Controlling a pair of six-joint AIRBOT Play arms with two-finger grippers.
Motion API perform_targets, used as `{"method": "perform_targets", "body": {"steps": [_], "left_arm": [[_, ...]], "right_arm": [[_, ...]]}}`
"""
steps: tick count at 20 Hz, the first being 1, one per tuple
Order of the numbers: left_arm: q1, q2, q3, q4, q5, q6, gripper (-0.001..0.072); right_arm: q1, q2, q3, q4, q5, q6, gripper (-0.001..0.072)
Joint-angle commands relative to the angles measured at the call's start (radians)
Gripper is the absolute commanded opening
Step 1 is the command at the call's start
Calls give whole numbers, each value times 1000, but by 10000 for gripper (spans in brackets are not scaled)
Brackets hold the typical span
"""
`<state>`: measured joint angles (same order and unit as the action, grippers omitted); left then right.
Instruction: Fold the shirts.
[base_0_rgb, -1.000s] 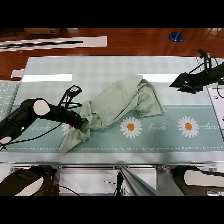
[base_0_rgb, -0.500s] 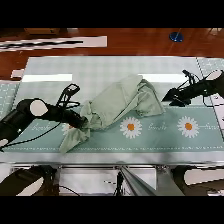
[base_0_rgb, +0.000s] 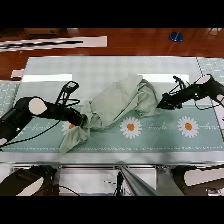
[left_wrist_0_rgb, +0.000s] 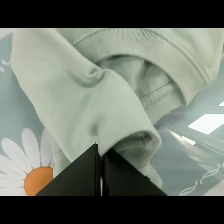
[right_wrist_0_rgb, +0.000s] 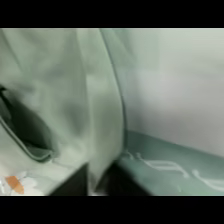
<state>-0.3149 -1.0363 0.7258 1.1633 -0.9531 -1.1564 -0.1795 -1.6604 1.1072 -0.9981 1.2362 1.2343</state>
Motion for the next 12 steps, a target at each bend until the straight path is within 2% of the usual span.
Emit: {"method": "perform_targets", "body": {"steps": [1, 4, 8, 12], "left_arm": [[21, 1, 60, 1, 0, -1, 20], [87, 7, 195, 0, -9, -1, 20], [203, 63, 485, 0, -15, -3, 20], [379, 117, 797, 1, -16, -99, 21]], "right_arm": [[63, 0, 6, -32, -44, 3, 22], [27, 81, 72, -51, 16, 2, 21], [-68, 311, 238, -51, 11, 3, 21], [-146, 529, 454, -61, -85, 41, 21]]}}
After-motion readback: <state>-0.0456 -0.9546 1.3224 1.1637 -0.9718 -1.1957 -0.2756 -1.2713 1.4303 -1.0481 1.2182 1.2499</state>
